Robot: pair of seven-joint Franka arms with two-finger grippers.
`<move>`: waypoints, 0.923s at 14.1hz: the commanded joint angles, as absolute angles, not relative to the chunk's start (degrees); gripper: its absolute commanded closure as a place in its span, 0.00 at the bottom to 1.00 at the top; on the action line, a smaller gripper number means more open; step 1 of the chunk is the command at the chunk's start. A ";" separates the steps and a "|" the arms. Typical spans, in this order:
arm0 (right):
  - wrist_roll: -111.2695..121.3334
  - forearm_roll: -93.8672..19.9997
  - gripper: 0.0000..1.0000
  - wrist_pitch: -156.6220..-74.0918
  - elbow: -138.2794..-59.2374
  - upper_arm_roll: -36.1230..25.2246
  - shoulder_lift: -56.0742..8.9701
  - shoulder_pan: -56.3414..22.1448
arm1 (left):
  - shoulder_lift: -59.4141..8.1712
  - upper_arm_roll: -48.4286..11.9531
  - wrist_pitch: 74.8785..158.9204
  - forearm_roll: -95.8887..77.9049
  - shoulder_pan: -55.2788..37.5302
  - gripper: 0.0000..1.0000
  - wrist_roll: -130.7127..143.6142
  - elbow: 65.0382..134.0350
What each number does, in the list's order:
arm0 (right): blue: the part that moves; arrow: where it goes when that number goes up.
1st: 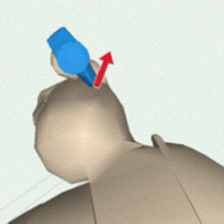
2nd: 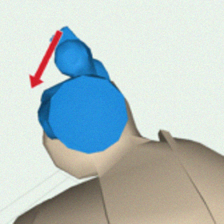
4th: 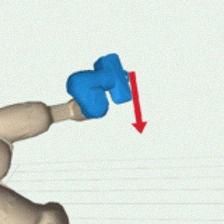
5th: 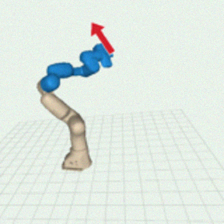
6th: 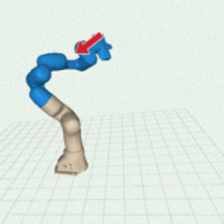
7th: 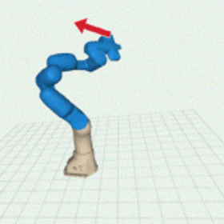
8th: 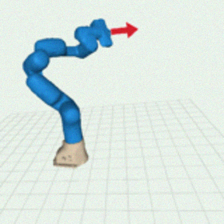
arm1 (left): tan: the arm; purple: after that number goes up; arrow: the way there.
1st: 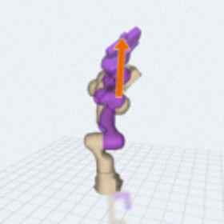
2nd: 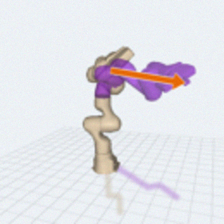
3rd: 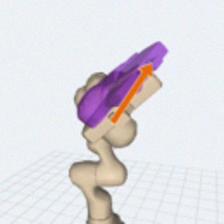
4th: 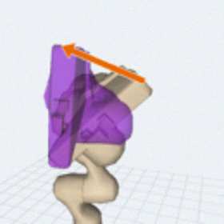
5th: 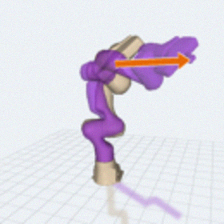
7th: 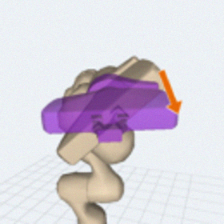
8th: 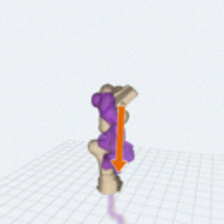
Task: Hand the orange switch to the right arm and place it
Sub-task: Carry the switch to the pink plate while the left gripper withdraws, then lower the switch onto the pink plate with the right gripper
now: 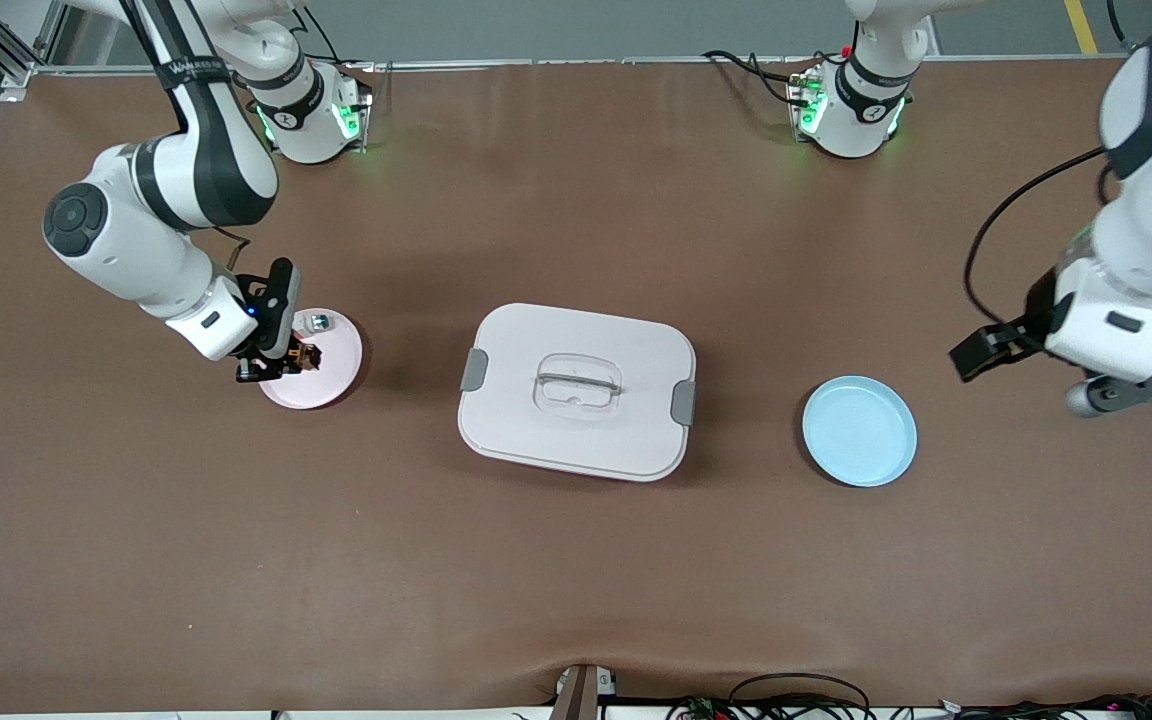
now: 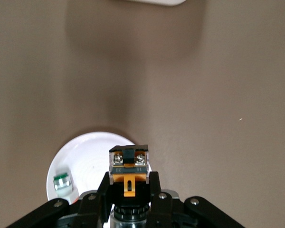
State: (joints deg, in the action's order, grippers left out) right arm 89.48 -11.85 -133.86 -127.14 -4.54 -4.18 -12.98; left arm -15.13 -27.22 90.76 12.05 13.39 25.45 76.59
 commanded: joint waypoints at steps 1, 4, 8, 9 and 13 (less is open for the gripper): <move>94.55 -11.16 1.00 -136.39 -130.59 -3.69 -3.69 -10.73 | -8.55 -20.09 89.47 8.01 8.83 0.00 18.92 81.71; 97.65 -11.25 1.00 -144.90 -137.00 -3.60 -4.13 -9.23 | -2.13 -9.15 89.74 1.94 2.12 0.00 12.40 88.57; 97.65 -11.25 1.00 -151.34 -139.83 -3.60 -8.77 -9.14 | 1.40 -9.05 89.21 1.85 2.11 0.00 12.04 91.14; 97.73 -11.34 1.00 -151.70 -139.66 -3.52 -10.44 -8.97 | 1.75 -9.31 88.86 1.67 2.11 0.00 12.13 91.06; 97.73 -11.34 1.00 -154.07 -139.31 -3.43 -13.79 -8.88 | 2.02 -9.32 87.98 1.32 2.55 0.00 11.95 90.62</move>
State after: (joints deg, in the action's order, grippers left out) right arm 96.68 -11.85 -153.08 -139.85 -4.36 -12.64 -10.18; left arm 0.78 -9.76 88.44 2.51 2.45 13.10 89.59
